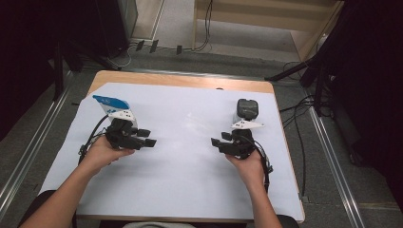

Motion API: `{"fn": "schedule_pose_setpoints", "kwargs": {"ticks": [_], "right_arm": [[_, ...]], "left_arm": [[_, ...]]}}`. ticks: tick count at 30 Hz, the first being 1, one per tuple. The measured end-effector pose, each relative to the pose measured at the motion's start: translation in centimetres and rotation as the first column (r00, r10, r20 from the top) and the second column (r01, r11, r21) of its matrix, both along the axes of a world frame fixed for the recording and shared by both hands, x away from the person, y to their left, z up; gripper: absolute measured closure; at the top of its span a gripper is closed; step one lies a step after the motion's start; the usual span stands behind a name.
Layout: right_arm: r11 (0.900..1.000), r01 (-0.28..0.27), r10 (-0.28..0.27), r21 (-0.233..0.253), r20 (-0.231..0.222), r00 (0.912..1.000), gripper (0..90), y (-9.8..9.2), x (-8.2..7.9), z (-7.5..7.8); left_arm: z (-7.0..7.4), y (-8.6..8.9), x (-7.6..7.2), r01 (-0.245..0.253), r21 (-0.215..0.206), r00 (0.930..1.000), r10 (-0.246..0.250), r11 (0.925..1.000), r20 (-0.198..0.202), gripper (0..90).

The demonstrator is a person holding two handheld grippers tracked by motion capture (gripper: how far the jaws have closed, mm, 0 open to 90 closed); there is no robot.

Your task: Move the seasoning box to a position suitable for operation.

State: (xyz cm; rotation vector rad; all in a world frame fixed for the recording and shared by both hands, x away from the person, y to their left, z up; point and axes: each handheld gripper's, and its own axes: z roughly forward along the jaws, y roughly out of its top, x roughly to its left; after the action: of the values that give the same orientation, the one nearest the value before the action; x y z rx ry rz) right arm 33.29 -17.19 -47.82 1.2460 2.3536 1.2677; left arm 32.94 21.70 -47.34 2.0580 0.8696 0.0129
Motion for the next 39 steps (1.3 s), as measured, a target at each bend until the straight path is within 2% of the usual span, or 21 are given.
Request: {"fn": "schedule_pose_setpoints", "kwargs": {"ticks": [4,17,23,30,32,36,39], "right_arm": [[1.000,0.012,-0.012,-0.002,0.022,0.9997,44.5,-0.3,0.0,0.1],[0.998,0.064,-0.064,0.010,0.039,0.9972,40.2,-1.7,0.4,0.6],[0.995,0.101,-0.101,-0.003,0.032,0.9944,39.0,-2.0,1.8,0.9],[0.992,0.126,-0.125,-0.014,0.053,0.9907,35.8,-2.0,2.4,1.7],[0.991,0.137,-0.137,-0.005,0.041,0.9897,35.1,-2.3,2.8,2.0],[0.987,0.158,-0.156,-0.039,0.046,0.9867,32.4,-2.9,4.0,2.8],[0.985,0.169,-0.168,-0.038,0.040,0.9850,32.1,-3.4,4.8,3.1]], "left_arm": [[0.0,-0.1,0.0,0.002,0.001,1.0000,-0.002,1.0000,-0.001,44.4],[-0.1,-0.3,0.1,0.014,0.009,0.9999,-0.014,0.9999,-0.006,44.2],[-0.1,-0.4,0.0,0.016,0.009,0.9998,-0.016,0.9998,-0.008,43.9],[-0.1,-0.4,-0.1,0.015,0.012,0.9998,-0.015,0.9998,-0.013,43.6],[-0.1,-0.4,-0.1,0.013,0.009,0.9998,-0.012,0.9999,-0.016,43.5],[-0.1,-0.4,-0.2,0.015,0.005,0.9998,-0.015,0.9999,-0.014,43.7],[-0.1,-0.6,-0.3,0.019,0.011,0.9997,-0.018,0.9998,-0.014,43.6]]}}
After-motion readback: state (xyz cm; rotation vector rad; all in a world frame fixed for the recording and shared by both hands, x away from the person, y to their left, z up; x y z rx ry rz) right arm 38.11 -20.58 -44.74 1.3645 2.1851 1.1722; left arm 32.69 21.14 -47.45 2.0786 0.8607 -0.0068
